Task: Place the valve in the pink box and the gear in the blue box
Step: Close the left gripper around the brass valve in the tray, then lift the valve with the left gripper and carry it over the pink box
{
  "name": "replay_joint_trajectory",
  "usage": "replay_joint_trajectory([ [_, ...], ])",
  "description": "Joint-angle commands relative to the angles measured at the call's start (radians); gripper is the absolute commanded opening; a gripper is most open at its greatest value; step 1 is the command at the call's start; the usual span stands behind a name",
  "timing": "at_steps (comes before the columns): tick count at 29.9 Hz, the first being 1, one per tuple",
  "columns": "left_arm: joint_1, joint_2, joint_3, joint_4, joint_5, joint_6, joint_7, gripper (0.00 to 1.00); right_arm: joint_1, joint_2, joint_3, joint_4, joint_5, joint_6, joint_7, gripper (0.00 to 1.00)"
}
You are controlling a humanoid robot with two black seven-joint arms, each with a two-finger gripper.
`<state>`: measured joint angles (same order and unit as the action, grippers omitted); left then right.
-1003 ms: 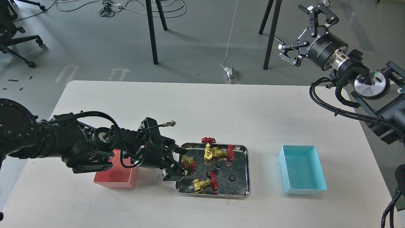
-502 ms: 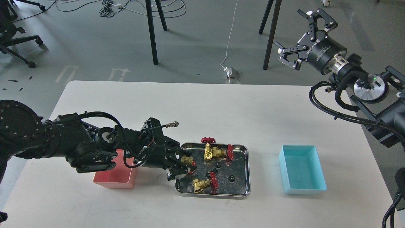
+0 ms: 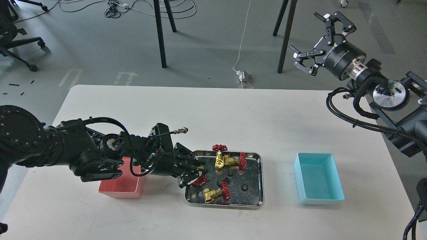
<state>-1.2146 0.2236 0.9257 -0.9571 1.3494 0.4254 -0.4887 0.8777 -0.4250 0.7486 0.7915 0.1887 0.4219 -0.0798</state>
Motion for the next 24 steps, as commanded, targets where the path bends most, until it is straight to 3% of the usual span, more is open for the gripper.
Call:
replay_joint_trajectory([
  [1, -0.003, 0.002, -0.002, 0.0, -0.001, 0.013, 0.0, 0.18, -0.003, 0.0, 0.002, 0.002, 0.0, 0.0, 0.0, 1.0],
  [11, -0.029, 0.037, -0.039, -0.019, -0.004, 0.023, 0.0, 0.15, -0.005, 0.002, 0.011, 0.0, 0.0, -0.005, 0.0, 1.0],
  [15, -0.083, 0.085, -0.065, -0.077, -0.004, 0.023, 0.0, 0.14, 0.016, 0.009, 0.014, 0.0, 0.0, -0.008, 0.0, 1.0],
  [20, -0.17, 0.233, -0.157, -0.163, -0.004, 0.019, 0.0, 0.14, 0.16, 0.015, -0.006, -0.011, -0.002, -0.034, -0.001, 1.0],
  [24, -0.195, 0.419, -0.194, -0.287, -0.001, 0.021, 0.0, 0.14, 0.268, 0.015, -0.008, -0.018, -0.003, -0.139, -0.001, 1.0],
])
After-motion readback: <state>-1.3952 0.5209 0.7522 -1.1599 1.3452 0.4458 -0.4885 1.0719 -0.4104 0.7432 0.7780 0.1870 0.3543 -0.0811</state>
